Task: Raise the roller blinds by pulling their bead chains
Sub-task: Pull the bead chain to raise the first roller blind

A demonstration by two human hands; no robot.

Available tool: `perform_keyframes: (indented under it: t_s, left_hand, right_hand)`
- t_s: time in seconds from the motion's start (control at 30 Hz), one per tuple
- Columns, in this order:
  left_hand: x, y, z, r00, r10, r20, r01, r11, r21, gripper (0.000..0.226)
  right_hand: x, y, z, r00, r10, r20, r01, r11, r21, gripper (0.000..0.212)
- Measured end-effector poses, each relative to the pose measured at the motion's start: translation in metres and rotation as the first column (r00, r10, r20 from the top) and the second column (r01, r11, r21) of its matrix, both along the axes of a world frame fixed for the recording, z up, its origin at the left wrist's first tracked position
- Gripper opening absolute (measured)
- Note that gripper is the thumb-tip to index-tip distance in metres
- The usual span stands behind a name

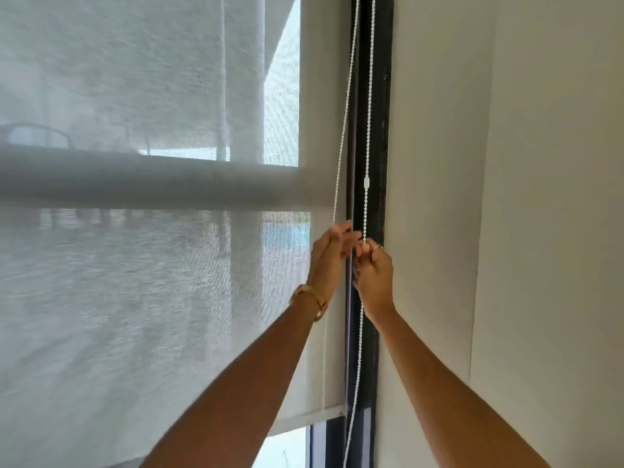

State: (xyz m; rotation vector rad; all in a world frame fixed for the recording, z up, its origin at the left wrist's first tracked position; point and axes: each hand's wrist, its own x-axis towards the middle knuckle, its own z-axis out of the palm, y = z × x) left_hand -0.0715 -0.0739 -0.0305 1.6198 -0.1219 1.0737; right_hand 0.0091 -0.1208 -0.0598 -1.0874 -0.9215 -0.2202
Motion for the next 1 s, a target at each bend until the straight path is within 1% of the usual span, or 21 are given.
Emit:
perform_keyframes:
  t_s: [0.07,0.13,0.23,0.3,0.37,0.43,0.47,0.53,0.6,0.67,0.7,0.8,0.87,0.93,1.0]
  left_hand:
    - [0.014,-0.006,0.043,0.998,-0.016,0.060,0.015,0.999,0.031,0.043]
    - [0.024,-0.010,0.081,0.993,0.003,0.117,-0.008,0.999,0.041,0.040]
    - [0.034,-0.010,0.120,0.979,0.114,0.168,-0.110,0.993,-0.033,0.033]
    - [0.042,-0.005,0.123,0.965,0.184,0.185,-0.177,0.983,-0.051,0.031]
    - [0.047,-0.004,0.113,0.947,0.233,0.220,-0.235,0.972,-0.016,0.031]
    - [0.048,0.000,0.101,0.930,0.274,0.247,-0.287,0.958,0.018,0.030]
    - [0.047,0.002,0.093,0.926,0.283,0.252,-0.299,0.954,0.028,0.029]
    - [0.048,0.008,0.073,0.922,0.297,0.248,-0.317,0.948,0.042,0.029]
    - [0.049,0.012,0.048,0.928,0.315,0.202,-0.330,0.943,0.047,0.029]
    - [0.053,0.012,0.020,0.942,0.292,0.167,-0.302,0.953,0.032,0.029]
    - [0.055,0.010,0.006,0.948,0.276,0.160,-0.284,0.959,0.028,0.030]
    - [0.059,0.004,-0.028,0.965,0.238,0.113,-0.243,0.970,0.029,0.033]
    - [0.062,0.002,-0.048,0.973,0.209,0.097,-0.214,0.976,0.036,0.035]
    - [0.065,0.000,-0.064,0.977,0.201,0.066,-0.204,0.979,0.033,0.036]
    - [0.069,0.004,-0.078,0.985,0.170,0.002,-0.170,0.984,0.046,0.037]
  right_hand:
    - [0.001,0.006,-0.016,1.000,-0.013,-0.028,0.013,1.000,-0.020,0.031]
    - [-0.003,0.010,-0.027,0.998,-0.035,-0.044,0.034,0.999,-0.028,0.037]
    - [-0.012,0.012,-0.044,0.995,-0.090,-0.033,0.088,0.995,-0.049,0.037]
    - [-0.015,0.013,-0.058,0.996,-0.080,-0.037,0.076,0.991,-0.107,0.032]
    - [-0.016,0.013,-0.067,0.998,0.032,-0.060,-0.042,0.984,-0.174,0.029]
    - [-0.015,0.009,-0.061,0.968,0.190,-0.165,-0.221,0.954,-0.200,0.030]
    - [-0.013,0.007,-0.051,0.949,0.235,-0.212,-0.275,0.944,-0.184,0.031]
    - [-0.006,0.004,-0.020,0.934,0.277,-0.225,-0.308,0.944,-0.116,0.036]
    - [0.000,0.001,0.022,0.946,0.275,-0.171,-0.288,0.956,-0.058,0.047]
    - [0.003,-0.002,0.064,0.964,0.248,-0.094,-0.253,0.966,-0.051,0.056]
    - [0.004,-0.002,0.082,0.969,0.238,-0.065,-0.241,0.969,-0.051,0.057]
    - [0.005,0.001,0.126,0.972,0.233,0.013,-0.232,0.972,-0.020,0.051]
    - [0.007,0.005,0.143,0.978,0.207,0.028,-0.208,0.977,0.042,0.041]
    - [0.010,0.009,0.147,0.993,0.112,0.024,-0.114,0.989,0.091,0.032]
    - [0.016,0.014,0.138,0.998,-0.001,0.056,-0.005,0.994,0.107,0.028]
